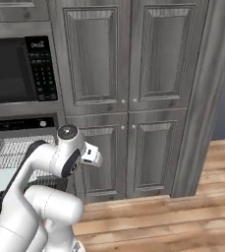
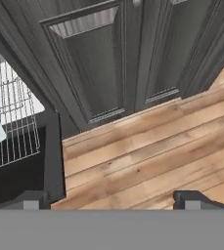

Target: Take the baked cake out of the oven and place it on the plate for cooling. Then close the oven door.

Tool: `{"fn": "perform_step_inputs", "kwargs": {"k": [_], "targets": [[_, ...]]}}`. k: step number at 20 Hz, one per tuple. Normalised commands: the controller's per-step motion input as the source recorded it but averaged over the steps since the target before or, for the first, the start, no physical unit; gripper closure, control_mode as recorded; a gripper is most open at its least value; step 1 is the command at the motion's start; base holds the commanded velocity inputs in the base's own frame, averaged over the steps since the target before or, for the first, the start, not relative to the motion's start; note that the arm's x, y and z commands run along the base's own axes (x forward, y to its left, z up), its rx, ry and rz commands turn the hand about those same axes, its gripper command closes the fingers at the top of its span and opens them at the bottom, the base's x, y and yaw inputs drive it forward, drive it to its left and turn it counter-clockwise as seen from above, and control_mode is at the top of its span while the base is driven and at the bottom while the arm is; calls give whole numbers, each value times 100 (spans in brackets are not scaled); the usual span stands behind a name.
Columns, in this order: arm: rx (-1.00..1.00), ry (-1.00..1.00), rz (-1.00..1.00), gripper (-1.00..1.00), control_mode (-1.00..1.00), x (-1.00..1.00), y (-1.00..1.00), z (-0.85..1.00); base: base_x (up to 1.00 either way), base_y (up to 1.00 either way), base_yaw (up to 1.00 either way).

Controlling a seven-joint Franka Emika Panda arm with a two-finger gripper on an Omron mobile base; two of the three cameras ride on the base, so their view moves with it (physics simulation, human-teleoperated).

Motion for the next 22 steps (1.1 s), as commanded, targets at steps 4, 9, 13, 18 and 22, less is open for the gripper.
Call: {"fn": "perform_step_inputs", "kwargs": {"k": [4, 9, 13, 18, 22], "targets": [[0, 0, 0, -100, 100, 0, 0, 0, -2, -23, 50], [0, 0, 0, -100, 100, 0, 0, 0, 9, -40, 34], [0, 0, 0, -100, 100, 0, 0, 0, 21, -56, 10], [0, 0, 0, -100, 100, 0, 0, 0, 24, -39, 17], [0, 0, 0, -100, 100, 0, 0, 0, 23, -1, 51]]}}
